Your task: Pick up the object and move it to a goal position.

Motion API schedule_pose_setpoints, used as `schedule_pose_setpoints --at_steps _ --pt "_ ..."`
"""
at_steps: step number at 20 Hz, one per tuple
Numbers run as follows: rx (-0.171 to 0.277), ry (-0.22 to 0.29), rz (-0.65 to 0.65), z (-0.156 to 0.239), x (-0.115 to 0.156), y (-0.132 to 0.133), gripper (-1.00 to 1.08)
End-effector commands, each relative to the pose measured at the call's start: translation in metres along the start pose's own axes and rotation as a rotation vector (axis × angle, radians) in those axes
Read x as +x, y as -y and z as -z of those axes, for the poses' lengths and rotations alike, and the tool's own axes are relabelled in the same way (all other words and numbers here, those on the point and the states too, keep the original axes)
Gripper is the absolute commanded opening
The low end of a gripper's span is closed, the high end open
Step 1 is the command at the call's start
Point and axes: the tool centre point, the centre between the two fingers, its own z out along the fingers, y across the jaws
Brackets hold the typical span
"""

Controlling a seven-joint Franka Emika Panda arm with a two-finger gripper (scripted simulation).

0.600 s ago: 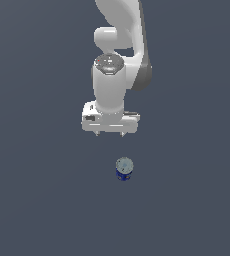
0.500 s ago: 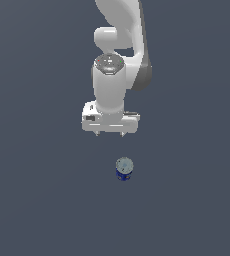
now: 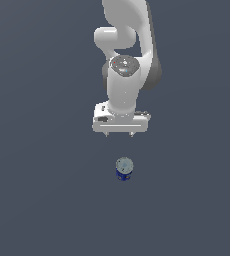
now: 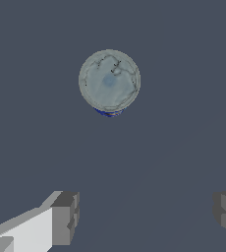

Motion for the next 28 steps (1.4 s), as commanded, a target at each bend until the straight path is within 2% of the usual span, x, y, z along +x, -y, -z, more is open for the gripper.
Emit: schedule_pose_setpoints --at_steps 1,10,22,28 --pt "0.0 0.0 -0.001 0.0 0.0 0.0 1.0" --pt "0.003 -0.001 -0.003 -0.006 0.018 0.003 1.0" --pt "0.015 -0.005 -0.008 -0.033 0.072 0.016 1.0" --pt "0.02 -0.006 -0.01 -0.044 0.09 0.021 1.0"
